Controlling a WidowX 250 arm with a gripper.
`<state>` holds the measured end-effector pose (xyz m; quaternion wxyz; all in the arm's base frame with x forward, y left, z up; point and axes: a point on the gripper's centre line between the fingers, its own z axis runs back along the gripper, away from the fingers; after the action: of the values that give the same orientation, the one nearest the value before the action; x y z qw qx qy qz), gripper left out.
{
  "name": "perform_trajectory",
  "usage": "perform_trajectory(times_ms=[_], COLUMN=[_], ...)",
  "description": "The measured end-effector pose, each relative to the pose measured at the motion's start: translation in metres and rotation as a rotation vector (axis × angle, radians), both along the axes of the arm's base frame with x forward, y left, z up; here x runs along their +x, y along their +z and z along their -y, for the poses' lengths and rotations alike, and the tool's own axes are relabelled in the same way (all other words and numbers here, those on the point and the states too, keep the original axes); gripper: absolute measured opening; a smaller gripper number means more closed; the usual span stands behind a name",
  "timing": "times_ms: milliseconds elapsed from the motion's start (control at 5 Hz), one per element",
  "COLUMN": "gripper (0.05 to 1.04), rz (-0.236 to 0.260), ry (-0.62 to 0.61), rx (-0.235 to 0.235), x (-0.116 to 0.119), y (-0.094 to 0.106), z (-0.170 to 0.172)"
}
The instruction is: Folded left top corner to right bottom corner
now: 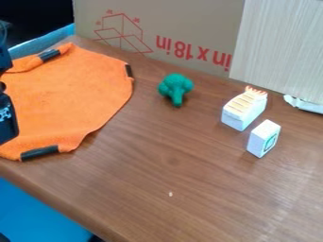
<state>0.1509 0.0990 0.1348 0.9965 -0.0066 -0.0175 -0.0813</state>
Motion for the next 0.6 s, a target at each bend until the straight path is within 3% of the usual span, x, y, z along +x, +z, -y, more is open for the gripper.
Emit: perform_trajectory(times_ms=[200,400,600], gripper=[1.001,0.999,0.999], rz=[-0.018,-0.080,-0.073], ry=[-0.005,0.036,0.064], rx=[-0.012,-0.057,-0.070], x=[-0.001,0.008,0.015], y=[-0.003,-0.010,-0.008], z=[0.001,-0.030,-0.057])
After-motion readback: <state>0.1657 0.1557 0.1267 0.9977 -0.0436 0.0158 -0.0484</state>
